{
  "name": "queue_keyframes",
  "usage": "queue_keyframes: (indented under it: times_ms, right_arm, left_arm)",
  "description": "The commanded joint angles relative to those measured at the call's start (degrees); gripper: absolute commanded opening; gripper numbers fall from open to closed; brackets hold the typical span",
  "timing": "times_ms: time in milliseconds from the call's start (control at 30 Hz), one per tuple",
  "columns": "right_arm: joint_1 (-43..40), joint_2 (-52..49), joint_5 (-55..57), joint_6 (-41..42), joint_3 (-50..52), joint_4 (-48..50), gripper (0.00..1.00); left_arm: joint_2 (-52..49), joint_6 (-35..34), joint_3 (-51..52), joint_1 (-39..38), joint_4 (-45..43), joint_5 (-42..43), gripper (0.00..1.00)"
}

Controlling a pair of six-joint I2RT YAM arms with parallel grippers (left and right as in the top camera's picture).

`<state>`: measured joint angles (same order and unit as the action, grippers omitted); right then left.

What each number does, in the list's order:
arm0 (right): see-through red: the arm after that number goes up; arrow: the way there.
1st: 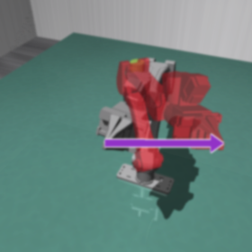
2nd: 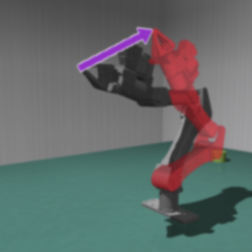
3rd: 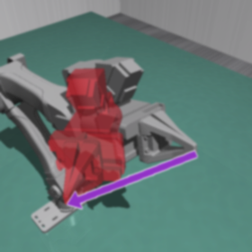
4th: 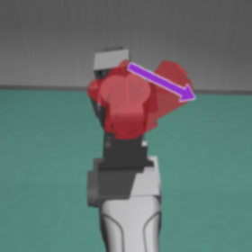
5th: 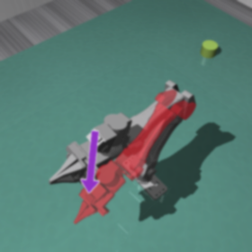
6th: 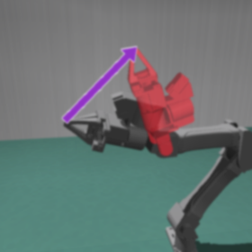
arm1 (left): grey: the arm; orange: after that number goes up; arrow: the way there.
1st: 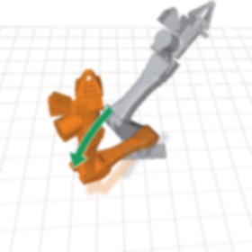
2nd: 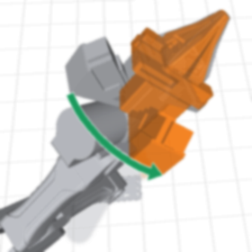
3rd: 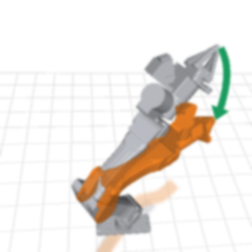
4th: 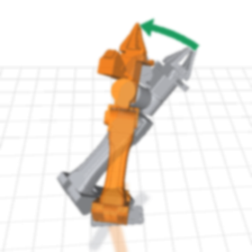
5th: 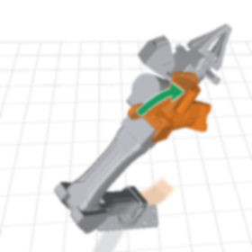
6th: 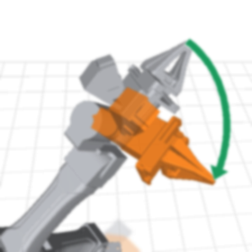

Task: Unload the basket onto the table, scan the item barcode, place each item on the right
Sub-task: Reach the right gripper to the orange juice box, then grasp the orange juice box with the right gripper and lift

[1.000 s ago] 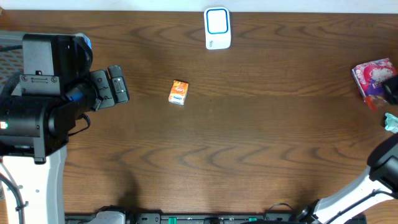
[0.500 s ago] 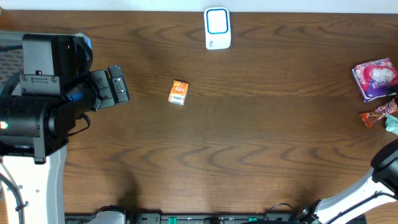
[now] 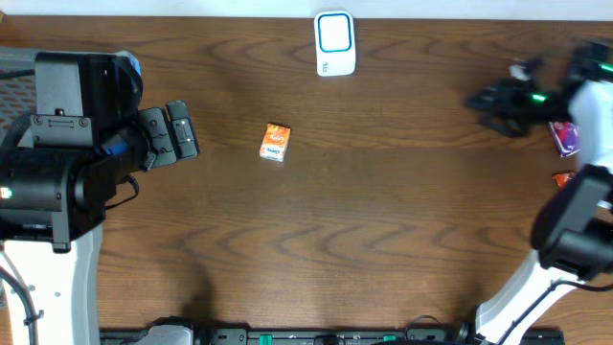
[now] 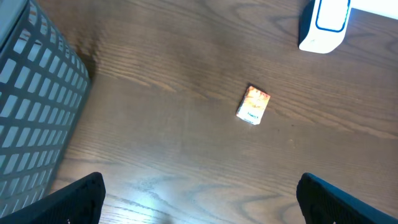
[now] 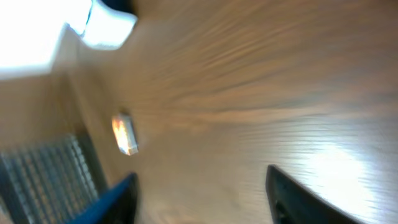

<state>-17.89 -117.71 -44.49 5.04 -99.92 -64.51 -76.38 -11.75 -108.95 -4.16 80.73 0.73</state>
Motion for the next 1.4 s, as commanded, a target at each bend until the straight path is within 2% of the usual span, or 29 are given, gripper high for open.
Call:
queue_keyframes:
  times_ms: [0,167,367,600,733,833,967,1067,1267,1367]
  right_arm:
    - [8.3,0.3,0.4,-2.7,0.3,1.2,0.99]
    - [20.6,0.3,10.8,2.4,0.3,4.5,0.99]
    - [34.1,0.2,22.9,17.4,0.3,11.6,0.99]
    - [43.7,-1.6,24.9,29.5,0.4,21.8,0.99]
    - [46.5,-4.5,25.9,34.1,0.4,25.0,0.99]
    - [47.9,-7.1,25.9,34.8,0.4,26.0,0.93]
    - [49.7,-10.7,24.3,34.8,0.4,28.3,0.76]
    - [51.1,-13.4,20.9,34.8,0.4,31.2,0.75]
    - [52.8,-17.5,20.0,34.9,0.4,33.0,0.66]
    - [52.9,-18.1,20.2,34.8,0.4,33.0,0.47]
  left_arm:
    - [0.0,0.6,-0.2,0.2,0.0,-0.3,0.98]
    - [0.0,0.5,-0.2,0.2,0.0,-0.3,0.98]
    - [0.0,0.5,-0.2,0.2,0.0,-0.3,0.98]
    - [0.0,0.5,-0.2,0.2,0.0,-0.3,0.98]
    - [0.0,0.5,-0.2,0.2,0.0,-0.3,0.98]
    - [0.0,0.5,-0.2,0.2,0.0,-0.3,0.98]
    - [0.0,0.5,-0.2,0.2,0.0,-0.3,0.98]
    - [0.0,0.5,-0.2,0.2,0.0,-0.3,0.98]
    - [0.0,0.5,-0.2,0.2,0.0,-0.3,0.98]
    - [0.0,0.5,-0.2,0.2,0.0,-0.3,0.98]
